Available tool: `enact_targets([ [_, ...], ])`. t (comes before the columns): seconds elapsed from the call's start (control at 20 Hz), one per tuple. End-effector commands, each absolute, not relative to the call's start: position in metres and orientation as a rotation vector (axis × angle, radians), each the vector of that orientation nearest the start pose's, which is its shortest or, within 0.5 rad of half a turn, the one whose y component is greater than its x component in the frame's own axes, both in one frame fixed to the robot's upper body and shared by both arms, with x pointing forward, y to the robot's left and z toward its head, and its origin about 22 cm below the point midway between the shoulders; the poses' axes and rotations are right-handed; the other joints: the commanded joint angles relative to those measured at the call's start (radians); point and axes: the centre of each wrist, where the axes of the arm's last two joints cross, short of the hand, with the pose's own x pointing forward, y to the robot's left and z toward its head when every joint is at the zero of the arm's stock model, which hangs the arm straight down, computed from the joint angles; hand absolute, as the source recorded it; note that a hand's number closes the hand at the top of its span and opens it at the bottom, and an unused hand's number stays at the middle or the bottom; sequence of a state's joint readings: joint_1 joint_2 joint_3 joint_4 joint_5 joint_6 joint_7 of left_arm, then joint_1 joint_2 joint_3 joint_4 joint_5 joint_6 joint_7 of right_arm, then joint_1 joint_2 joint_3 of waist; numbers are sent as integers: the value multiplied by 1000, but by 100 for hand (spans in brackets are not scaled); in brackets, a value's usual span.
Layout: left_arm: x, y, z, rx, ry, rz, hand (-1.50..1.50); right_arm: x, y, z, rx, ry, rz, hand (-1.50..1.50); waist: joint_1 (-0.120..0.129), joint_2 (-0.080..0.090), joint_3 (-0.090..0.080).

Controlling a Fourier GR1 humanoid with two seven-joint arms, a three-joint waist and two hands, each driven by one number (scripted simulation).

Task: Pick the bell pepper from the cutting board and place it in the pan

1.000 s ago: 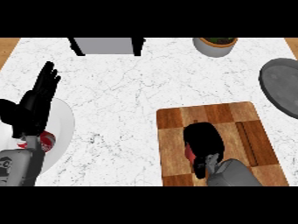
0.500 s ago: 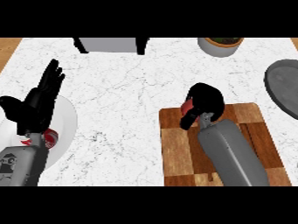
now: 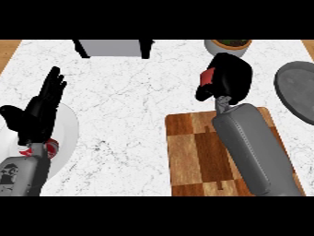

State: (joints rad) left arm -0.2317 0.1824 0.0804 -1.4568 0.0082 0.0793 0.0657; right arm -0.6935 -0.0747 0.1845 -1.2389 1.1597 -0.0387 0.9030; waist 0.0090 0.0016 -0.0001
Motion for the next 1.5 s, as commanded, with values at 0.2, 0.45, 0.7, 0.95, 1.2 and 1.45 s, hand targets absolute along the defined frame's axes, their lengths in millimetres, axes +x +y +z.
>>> enact_targets([
  [0.2,303,277,50,208,-1609,-44,0,380,-179,161,-1316,-1256,280,150,-13,1,1],
  [0.45,298,276,59,204,-1632,-62,0,393,-255,180,-1272,-1290,108,150,-3,2,1],
  [0.7,298,281,46,216,-1626,-50,0,386,-329,155,-1352,-1200,121,150,-6,2,0],
  [0.95,301,260,69,196,-1646,-34,0,383,-395,116,-1424,-1153,94,150,15,8,2],
  [1.2,300,282,66,189,-1655,-68,0,352,-463,97,-1568,-1039,124,150,26,15,4],
  [1.45,306,251,47,162,-1643,-95,0,351,-482,94,-1547,-1039,75,150,33,22,5],
])
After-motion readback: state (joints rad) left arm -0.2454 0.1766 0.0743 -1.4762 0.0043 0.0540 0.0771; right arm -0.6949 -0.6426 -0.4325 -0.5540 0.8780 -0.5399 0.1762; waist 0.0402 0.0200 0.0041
